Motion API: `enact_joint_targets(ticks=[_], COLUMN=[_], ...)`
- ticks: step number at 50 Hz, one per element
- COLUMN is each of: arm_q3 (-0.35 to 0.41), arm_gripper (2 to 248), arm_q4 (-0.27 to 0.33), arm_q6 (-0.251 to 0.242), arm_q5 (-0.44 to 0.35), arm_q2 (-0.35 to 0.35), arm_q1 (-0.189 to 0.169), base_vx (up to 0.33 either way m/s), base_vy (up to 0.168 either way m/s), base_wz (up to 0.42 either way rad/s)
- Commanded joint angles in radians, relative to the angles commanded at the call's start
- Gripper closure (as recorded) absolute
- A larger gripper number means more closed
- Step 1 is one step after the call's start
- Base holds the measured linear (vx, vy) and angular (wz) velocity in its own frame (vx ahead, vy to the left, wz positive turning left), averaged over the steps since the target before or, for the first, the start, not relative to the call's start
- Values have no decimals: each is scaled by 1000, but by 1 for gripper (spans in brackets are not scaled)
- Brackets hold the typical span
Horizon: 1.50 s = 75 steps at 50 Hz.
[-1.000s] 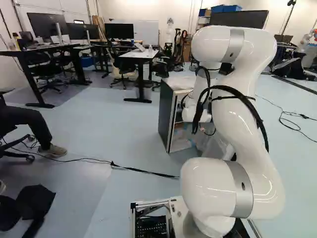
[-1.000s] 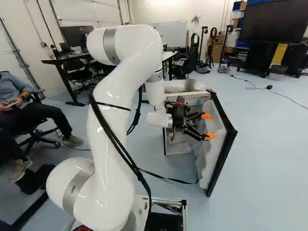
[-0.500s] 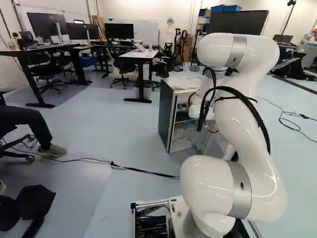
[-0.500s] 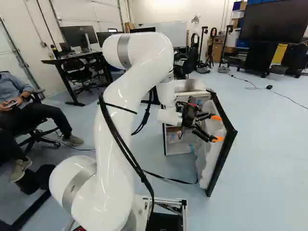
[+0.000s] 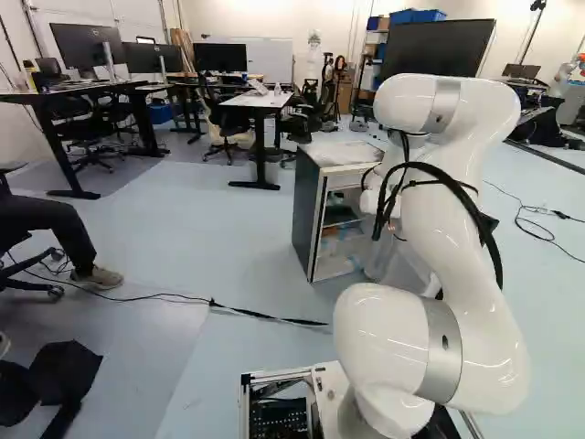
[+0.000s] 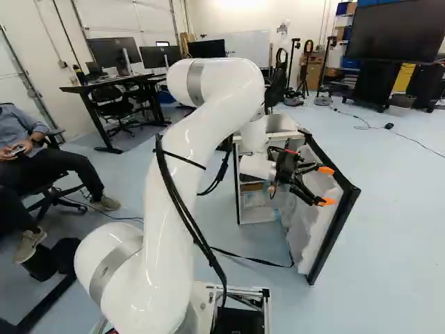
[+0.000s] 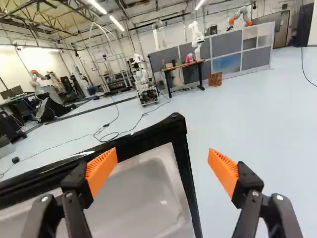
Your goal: Open the fridge door
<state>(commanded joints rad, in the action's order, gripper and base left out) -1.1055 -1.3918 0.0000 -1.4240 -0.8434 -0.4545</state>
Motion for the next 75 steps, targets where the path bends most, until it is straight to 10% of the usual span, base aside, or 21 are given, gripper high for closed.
enact_joint_targets(ticks=[35,75], arm_q3=[-170,112], arm_gripper=[3,3], arm_q4=[0,148], arm_q6=[0,0], arm_q5=[0,0], arm_q2=[-88,61], arm_q1=[-83,-7], base_vx=[0,0], base_vy=[0,0], base_wz=[0,0])
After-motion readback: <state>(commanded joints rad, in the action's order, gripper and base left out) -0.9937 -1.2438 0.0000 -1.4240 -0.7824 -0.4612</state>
